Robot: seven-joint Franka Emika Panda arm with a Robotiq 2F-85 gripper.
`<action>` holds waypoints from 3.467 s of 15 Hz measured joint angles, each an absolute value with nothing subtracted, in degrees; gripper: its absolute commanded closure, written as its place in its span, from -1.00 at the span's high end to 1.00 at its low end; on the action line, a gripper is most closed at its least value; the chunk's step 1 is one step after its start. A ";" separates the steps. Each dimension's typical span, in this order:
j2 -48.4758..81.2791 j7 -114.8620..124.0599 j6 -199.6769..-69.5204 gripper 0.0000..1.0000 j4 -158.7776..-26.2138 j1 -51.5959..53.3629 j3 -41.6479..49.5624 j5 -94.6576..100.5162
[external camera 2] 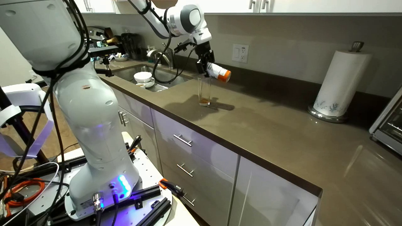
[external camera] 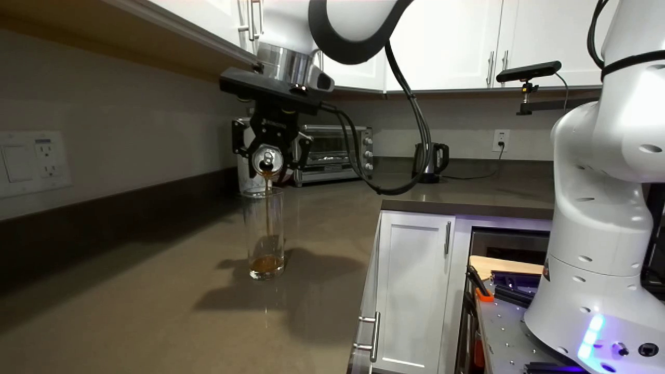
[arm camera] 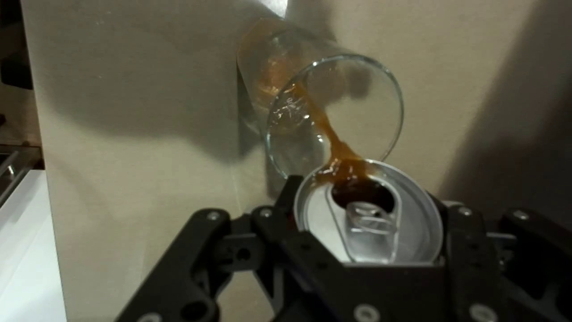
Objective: Pick up the can, pour its contents in the glass cup and put it down
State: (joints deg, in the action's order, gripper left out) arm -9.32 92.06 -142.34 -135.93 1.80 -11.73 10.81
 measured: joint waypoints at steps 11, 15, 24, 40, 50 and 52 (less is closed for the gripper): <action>-9.36 95.04 -142.69 -0.44 -136.05 1.80 -11.79 14.53; -9.36 95.18 -142.74 -0.44 -136.05 1.80 -11.80 14.94; -9.36 97.78 -143.88 -0.44 -136.10 1.80 -11.80 18.80; -9.36 101.49 -144.24 -0.44 -136.17 1.80 -11.95 23.22; -9.36 101.64 -144.25 -0.44 -136.56 1.80 -11.99 23.22; -9.36 101.64 -144.25 -0.44 -136.62 1.80 -11.99 23.22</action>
